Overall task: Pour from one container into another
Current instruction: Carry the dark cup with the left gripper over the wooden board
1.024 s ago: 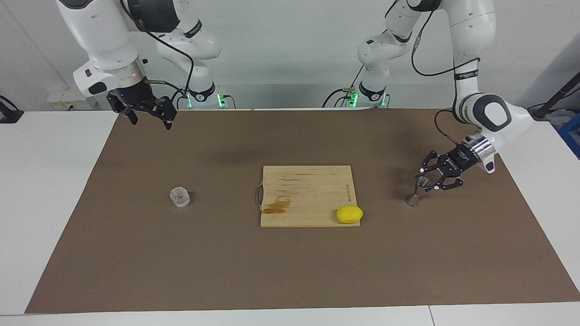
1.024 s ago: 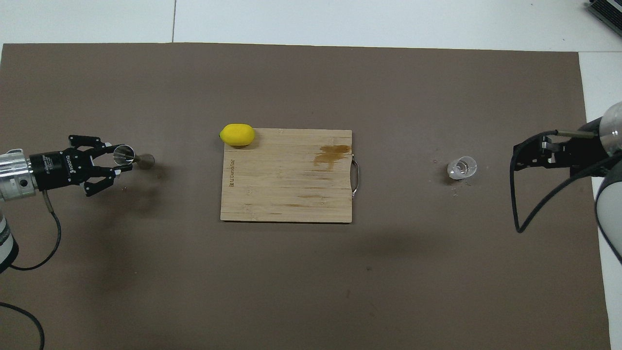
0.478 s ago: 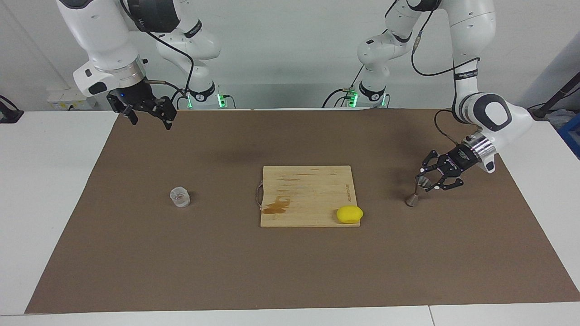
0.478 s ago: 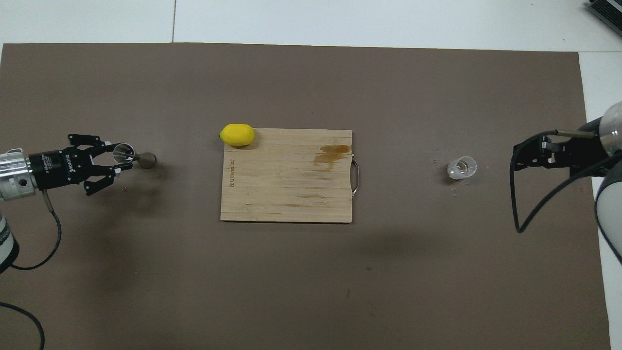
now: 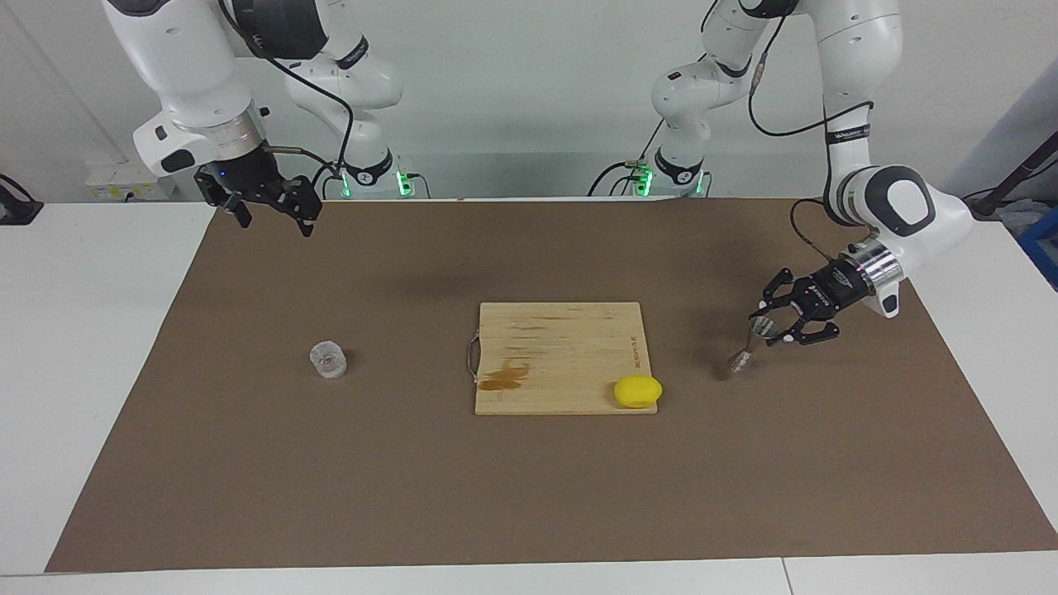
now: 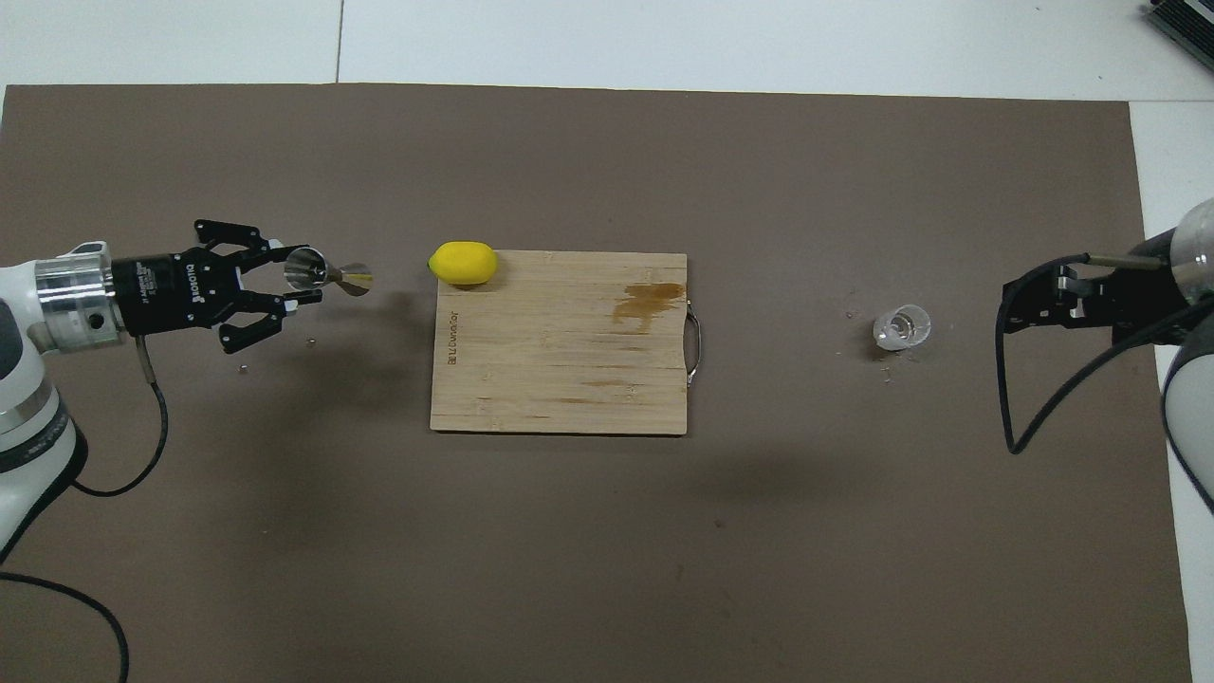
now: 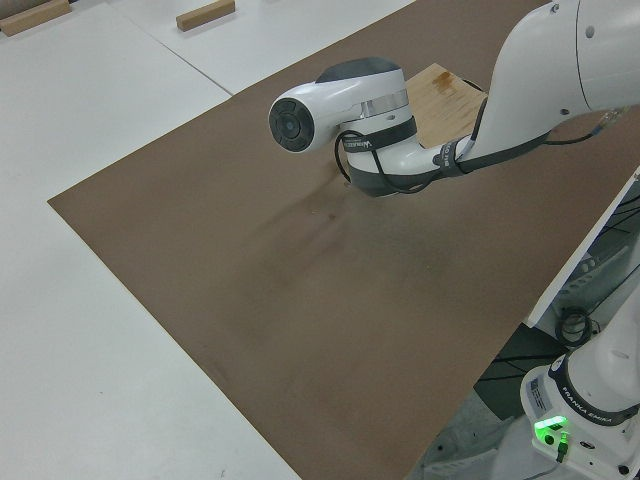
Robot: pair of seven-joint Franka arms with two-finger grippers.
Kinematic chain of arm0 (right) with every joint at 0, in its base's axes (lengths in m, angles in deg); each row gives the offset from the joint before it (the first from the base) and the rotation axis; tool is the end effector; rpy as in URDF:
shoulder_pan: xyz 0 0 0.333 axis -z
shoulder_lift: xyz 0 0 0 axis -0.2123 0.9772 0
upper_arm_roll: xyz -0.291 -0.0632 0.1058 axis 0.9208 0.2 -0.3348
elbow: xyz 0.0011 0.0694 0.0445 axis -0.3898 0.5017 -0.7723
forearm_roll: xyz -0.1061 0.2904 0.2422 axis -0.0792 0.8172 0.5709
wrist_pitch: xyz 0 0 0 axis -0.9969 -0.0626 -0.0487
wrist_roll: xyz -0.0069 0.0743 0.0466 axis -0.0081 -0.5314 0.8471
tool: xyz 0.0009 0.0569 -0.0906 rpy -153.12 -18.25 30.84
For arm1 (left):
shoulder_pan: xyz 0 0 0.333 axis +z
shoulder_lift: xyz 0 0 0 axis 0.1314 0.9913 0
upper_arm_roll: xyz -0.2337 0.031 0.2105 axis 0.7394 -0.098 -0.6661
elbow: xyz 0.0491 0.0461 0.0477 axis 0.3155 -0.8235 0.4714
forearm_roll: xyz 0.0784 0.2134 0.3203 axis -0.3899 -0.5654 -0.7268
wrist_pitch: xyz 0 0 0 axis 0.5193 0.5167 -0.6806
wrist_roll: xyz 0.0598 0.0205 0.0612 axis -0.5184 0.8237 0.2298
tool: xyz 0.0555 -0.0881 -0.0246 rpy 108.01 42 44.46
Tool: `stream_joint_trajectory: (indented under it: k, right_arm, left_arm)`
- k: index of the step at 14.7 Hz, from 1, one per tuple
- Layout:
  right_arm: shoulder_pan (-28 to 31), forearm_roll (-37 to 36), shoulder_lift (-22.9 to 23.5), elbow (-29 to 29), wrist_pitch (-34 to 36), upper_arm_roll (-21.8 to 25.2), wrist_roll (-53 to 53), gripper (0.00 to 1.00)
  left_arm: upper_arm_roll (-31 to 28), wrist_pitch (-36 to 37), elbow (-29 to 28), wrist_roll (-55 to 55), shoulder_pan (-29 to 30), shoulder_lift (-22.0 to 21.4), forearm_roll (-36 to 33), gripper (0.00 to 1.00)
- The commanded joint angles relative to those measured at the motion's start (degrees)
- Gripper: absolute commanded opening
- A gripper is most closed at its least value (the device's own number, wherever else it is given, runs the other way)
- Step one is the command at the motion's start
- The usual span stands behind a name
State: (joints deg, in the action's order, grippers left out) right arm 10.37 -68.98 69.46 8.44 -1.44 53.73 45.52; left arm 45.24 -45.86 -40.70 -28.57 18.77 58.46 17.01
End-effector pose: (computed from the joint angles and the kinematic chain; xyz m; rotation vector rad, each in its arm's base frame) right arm 0.5448 0.0263 0.6101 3.0809 -0.2814 -0.0742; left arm 0.5821 -0.0117 0.3808 1.3146 1.6777 -0.8661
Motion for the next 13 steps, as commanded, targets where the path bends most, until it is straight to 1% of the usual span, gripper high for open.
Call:
stream_joint_trajectory:
  k: [1,3,4,6,7,9,11,12,13]
  right_arm:
    - [0.6,1.3,-1.0,1.1,-0.6,-0.1,1.8,0.99]
    - [0.7,1.4,-1.0,1.1,-0.6,0.0,1.7,0.99]
    - [0.7,1.3,-1.0,1.1,-0.6,0.0,1.7,0.99]
    - [0.7,1.3,-1.0,1.1,-0.6,0.1,1.7,0.99]
    - [0.7,1.4,-1.0,1.1,-0.6,0.1,1.7,0.99]
    - [0.7,1.3,-1.0,1.0,-0.4,0.1,1.7,0.99]
    - [0.7,1.3,-1.0,1.0,-0.2,0.1,1.7,0.99]
    - [0.7,1.3,-1.0,0.9,-0.2,0.1,1.7,0.99]
    - [0.7,1.3,-1.0,0.9,-0.2,0.1,1.7,0.99]
  left_arm:
    - [-0.8,-2.0,0.0,3.4,-5.9,-2.4,1.5,0.00]
    - [0.2,-5.7,0.3,6.5,-9.9,-2.8,4.4,0.00]
    - [1.2,-8.7,0.3,6.7,-12.2,-2.9,5.7,0.00]
    - [2.5,-17.2,0.3,7.7,-17.2,-2.8,8.9,0.00]
    - [2.8,-20.7,0.3,8.7,-19.5,-2.5,11.9,0.00]
    - [2.8,-26.4,0.3,8.4,-24.5,-2.1,15.6,0.00]
    - [2.8,-35.8,0.5,8.4,-29.9,-1.4,17.9,0.00]
    - [2.8,-41.1,1.4,8.6,-32.8,0.0,20.4,0.00]
    - [2.8,-44.6,2.1,8.7,-35.1,0.6,23.1,0.00]
